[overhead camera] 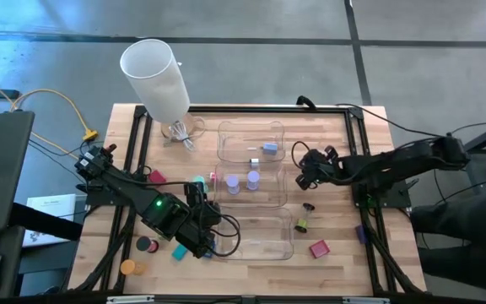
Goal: Pick & Place Office items
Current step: Put the top right dark blue digital clock into the bottom transparent bin, then put the light blue hourglass into the middle transparent bin
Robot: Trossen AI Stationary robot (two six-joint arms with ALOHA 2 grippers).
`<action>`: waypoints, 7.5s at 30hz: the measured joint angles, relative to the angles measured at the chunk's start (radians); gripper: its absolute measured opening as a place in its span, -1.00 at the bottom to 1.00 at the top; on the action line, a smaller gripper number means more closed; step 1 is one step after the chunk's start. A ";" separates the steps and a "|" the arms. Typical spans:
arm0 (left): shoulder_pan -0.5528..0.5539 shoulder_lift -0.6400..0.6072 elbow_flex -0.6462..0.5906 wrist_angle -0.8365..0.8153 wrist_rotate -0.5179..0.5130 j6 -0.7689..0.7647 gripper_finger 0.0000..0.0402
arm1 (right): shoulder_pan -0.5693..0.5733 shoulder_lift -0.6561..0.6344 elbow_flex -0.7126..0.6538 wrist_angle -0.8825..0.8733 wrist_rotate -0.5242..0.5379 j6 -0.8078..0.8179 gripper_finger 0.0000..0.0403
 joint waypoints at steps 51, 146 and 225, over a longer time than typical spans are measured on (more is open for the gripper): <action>-0.010 0.000 0.000 0.004 0.001 -0.068 0.19 | 0.564 0.499 0.704 0.184 -0.034 -0.281 -0.33; -0.186 0.000 -0.081 0.081 -0.052 -0.062 0.19 | 0.530 0.468 0.704 0.000 -0.043 -0.151 -0.21; 0.487 -0.304 -0.573 0.169 0.359 0.574 0.19 | 0.528 0.344 0.695 -0.619 0.105 0.073 -0.70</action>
